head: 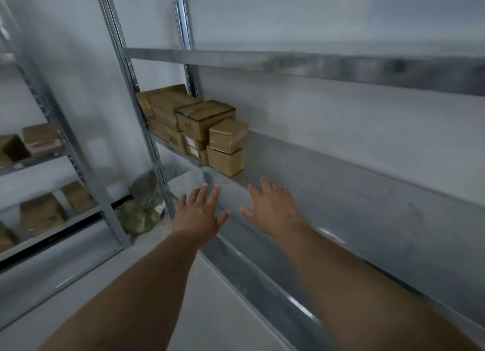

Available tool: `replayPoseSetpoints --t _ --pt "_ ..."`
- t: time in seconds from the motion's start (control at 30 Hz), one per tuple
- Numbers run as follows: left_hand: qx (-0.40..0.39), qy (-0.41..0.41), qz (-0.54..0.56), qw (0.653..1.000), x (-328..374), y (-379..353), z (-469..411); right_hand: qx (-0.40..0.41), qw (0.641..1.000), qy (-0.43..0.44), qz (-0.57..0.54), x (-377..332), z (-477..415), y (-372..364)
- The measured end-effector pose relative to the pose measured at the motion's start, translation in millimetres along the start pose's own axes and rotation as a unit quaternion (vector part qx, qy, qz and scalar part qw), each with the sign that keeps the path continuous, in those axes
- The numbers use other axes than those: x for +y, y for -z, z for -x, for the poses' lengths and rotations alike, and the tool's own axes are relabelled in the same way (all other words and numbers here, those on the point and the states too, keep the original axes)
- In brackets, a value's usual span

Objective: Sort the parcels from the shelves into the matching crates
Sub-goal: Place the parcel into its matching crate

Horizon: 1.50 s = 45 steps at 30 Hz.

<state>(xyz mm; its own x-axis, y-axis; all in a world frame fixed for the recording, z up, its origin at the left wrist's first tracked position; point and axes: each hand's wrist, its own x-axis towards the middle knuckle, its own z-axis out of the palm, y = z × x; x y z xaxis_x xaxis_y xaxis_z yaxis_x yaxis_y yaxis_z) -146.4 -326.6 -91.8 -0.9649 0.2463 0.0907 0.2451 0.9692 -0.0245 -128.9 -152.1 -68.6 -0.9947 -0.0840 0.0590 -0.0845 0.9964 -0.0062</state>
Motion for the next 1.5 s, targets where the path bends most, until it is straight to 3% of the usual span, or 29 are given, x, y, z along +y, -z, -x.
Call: replayPoseSetpoints --t 0.4,0.73,0.9,1.13,1.33,1.5 --pt "0.004 0.008 0.034 0.999 -42 4 -138 0.021 1.0 -0.012 -0.001 10 -139 -4" --pt "0.005 -0.026 0.11 0.994 -80 23 -230 0.024 0.99 -0.122 -0.066 0 -206 2" --pt "-0.035 -0.039 0.157 0.986 -89 40 -272 0.037 0.978 -0.182 -0.091 -13 -245 17" --pt "-0.116 -0.05 0.318 0.94 -93 37 -322 0.03 0.918 -0.298 -0.26 -29 -298 20" --pt "-0.152 -0.073 0.424 0.89 -91 34 -342 0.044 0.877 -0.359 -0.316 -27 -311 12" --pt "-0.171 -0.131 0.455 0.864 -83 39 -353 0.103 0.841 -0.383 -0.367 -19 -301 21"
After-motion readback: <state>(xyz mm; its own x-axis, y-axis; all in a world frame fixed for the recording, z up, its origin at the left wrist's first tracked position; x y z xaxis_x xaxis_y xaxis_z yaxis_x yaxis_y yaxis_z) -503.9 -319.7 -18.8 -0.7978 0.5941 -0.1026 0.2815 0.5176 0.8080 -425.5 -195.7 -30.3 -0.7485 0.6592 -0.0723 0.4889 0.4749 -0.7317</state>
